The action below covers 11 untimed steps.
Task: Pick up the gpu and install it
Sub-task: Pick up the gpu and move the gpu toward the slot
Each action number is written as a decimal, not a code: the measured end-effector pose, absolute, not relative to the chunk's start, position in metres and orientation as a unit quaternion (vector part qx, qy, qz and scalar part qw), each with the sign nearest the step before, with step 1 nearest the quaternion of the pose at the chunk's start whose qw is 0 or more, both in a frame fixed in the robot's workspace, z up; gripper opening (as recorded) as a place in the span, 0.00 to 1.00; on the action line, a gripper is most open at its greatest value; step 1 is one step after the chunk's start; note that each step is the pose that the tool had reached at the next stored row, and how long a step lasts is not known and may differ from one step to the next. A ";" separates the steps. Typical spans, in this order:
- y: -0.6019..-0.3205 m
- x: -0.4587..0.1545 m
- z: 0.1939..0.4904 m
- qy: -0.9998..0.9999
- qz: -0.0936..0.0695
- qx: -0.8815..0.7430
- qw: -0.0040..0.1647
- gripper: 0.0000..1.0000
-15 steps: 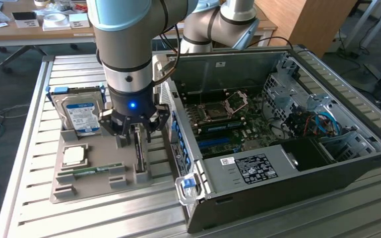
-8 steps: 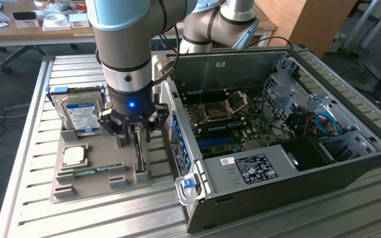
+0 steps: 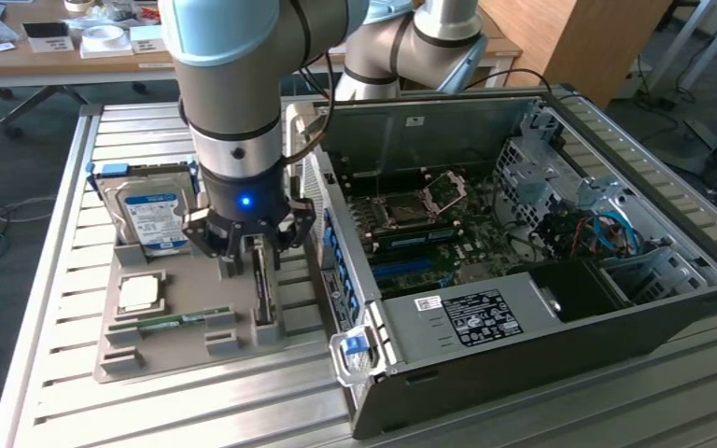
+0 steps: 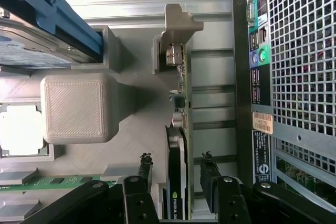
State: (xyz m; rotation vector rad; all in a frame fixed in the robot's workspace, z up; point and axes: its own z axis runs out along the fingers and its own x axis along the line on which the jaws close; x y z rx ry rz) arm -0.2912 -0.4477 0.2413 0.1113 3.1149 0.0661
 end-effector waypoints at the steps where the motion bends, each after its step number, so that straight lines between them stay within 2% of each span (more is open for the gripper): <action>1: -0.448 -0.291 0.241 0.999 0.021 0.036 0.012 0.50; 11: -0.446 -0.290 0.239 0.999 0.021 0.036 0.012 0.50</action>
